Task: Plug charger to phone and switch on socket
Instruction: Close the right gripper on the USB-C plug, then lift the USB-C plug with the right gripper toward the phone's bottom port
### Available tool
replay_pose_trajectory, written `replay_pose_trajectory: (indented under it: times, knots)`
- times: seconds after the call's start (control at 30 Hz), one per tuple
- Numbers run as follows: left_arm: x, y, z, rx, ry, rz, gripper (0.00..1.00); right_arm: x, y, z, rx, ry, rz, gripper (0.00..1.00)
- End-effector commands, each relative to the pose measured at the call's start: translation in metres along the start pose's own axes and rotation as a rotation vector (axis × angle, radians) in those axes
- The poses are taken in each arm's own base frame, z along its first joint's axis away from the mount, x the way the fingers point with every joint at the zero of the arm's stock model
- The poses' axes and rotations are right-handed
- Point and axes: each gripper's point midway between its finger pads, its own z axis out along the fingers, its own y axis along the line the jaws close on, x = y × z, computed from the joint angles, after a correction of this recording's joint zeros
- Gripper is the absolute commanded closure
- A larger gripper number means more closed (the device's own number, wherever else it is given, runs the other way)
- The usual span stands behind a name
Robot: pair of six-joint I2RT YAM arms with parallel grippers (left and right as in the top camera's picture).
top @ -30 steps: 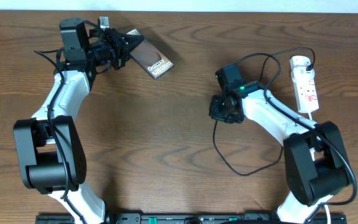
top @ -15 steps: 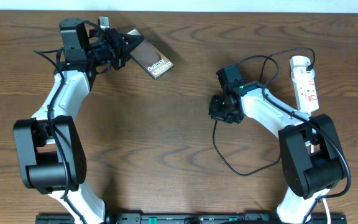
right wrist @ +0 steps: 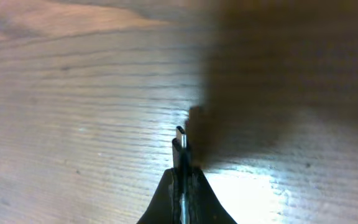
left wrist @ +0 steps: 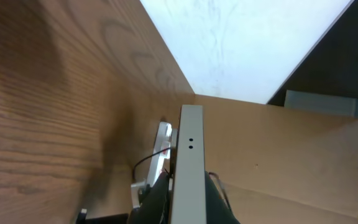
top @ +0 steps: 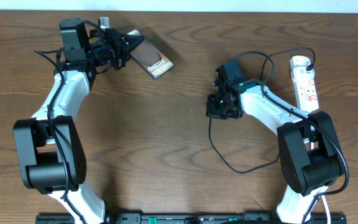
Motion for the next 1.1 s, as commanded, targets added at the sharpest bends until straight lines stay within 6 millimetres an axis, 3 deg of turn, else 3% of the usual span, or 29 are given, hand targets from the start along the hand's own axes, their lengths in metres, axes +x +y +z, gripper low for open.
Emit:
replay_pose_trajectory:
  times: [0.0,0.13,0.27,0.6,0.83,1.07]
  knots:
    - [0.008,-0.01,-0.002,0.032,0.05,-0.003,0.93,-0.021,-0.001,-0.012,0.053,-0.045,-0.208,0.99]
    - [0.012,-0.012,-0.002,0.04,0.07,-0.003,0.93,-0.034,-0.023,-0.03,0.275,-0.074,-0.293,0.99]
    - [0.017,-0.014,-0.002,0.053,0.104,-0.01,0.93,-0.04,-0.029,-0.037,0.369,-0.089,-0.368,0.99]
    - [0.024,-0.017,-0.003,0.069,0.144,-0.014,0.93,-0.018,-0.038,0.002,0.403,0.038,-0.417,0.99]
    - [0.027,-0.018,-0.004,0.076,0.162,-0.013,0.93,-0.012,-0.037,0.009,0.402,0.058,-0.42,0.99]
    - [0.027,-0.018,-0.004,0.075,0.16,-0.013,0.93,-0.003,-0.042,0.008,0.329,0.111,-0.331,0.82]
